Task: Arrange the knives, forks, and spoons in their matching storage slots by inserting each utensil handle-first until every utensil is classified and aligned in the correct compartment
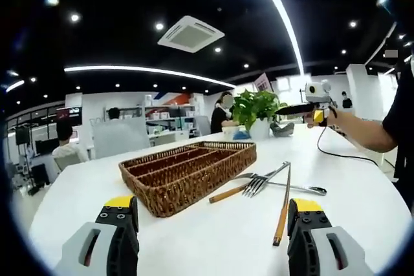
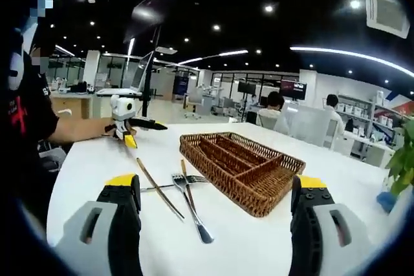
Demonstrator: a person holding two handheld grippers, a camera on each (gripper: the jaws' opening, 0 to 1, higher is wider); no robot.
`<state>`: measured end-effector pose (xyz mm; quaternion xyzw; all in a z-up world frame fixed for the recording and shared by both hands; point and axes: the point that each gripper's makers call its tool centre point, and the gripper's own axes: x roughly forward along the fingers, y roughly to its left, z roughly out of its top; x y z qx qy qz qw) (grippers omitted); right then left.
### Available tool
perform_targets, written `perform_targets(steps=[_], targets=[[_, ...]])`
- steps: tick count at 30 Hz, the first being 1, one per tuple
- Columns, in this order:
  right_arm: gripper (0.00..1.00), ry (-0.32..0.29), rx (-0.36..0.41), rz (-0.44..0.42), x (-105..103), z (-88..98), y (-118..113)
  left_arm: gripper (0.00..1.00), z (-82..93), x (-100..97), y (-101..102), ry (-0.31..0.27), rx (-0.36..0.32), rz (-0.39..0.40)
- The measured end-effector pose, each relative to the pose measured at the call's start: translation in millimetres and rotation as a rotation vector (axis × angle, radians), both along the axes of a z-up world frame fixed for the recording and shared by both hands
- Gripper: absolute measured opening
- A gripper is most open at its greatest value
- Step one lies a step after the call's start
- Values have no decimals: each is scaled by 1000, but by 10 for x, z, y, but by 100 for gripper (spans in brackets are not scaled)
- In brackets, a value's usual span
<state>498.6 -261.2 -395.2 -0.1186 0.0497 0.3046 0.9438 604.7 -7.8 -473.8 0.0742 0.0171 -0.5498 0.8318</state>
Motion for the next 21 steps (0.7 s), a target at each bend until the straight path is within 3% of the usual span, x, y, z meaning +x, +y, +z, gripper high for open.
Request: perform_targets(steps=[6,14,16,21], targets=[[100,31,-97,65,61,-61,114,100,-20,2,-17,-8,4,2],[100,42,-92,148,184,26,257,100,-17,12,-5,-5,-11,5],[100,45,-59,182,204,69,304,100,-26,10,-6,-4,-9,4],[100,63,-67,199,213,-28,316,100,-31,37,33,9,-17,14]])
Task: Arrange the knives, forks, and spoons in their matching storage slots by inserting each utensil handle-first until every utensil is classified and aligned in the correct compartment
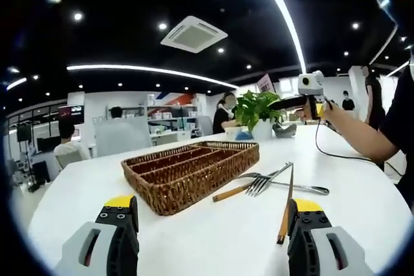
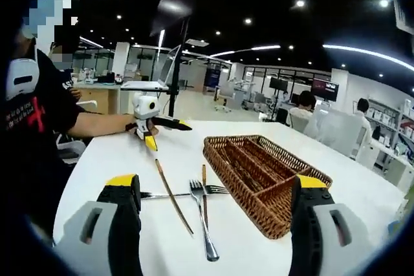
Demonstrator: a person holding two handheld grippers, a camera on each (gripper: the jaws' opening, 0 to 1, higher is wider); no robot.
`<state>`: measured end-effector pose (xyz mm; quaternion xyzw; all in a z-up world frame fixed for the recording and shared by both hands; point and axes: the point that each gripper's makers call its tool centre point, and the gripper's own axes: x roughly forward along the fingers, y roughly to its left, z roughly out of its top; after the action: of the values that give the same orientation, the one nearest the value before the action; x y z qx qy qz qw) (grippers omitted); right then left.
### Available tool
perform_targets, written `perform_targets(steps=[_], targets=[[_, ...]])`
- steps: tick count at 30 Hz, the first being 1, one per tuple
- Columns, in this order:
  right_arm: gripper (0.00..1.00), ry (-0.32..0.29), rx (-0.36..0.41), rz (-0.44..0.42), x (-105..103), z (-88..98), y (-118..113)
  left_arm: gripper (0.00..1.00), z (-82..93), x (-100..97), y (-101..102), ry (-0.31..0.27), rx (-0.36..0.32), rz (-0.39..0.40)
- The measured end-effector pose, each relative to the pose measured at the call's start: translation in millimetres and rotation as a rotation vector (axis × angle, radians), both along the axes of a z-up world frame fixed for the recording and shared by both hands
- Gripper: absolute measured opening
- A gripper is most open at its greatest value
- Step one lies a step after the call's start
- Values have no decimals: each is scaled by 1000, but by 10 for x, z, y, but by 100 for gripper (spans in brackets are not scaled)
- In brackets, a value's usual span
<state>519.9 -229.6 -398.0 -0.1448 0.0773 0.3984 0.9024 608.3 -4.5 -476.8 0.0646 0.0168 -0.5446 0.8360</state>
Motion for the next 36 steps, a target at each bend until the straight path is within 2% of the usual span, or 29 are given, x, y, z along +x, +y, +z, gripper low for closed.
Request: perform_targets(steps=[7,12,17,21,26,30,33,36], targets=[[98,25,-22,-48,117,-306,-81,100,13,19,22,-16,12,12],[93,42,-11,-58,173,-402,-92,100,53,7,19,-30,5,11],[93,38,-6,-66,198,-416,-70,100,28,6,18,-25,11,9],[88,14,-11,-67,274,-457,36,100,31,4,15,-27,10,6],[85,14,-38,-71,384,-583,179,100,27,-9,6,-30,13,1],[78,7,-59,-72,451,-683,258,100,24,-21,2,-19,5,-5],[76,52,-62,-46,477,-801,285,100,14,-27,-5,-19,10,-8],[76,66,-78,-37,497,-883,318,100,16,-28,-7,-21,10,-9]])
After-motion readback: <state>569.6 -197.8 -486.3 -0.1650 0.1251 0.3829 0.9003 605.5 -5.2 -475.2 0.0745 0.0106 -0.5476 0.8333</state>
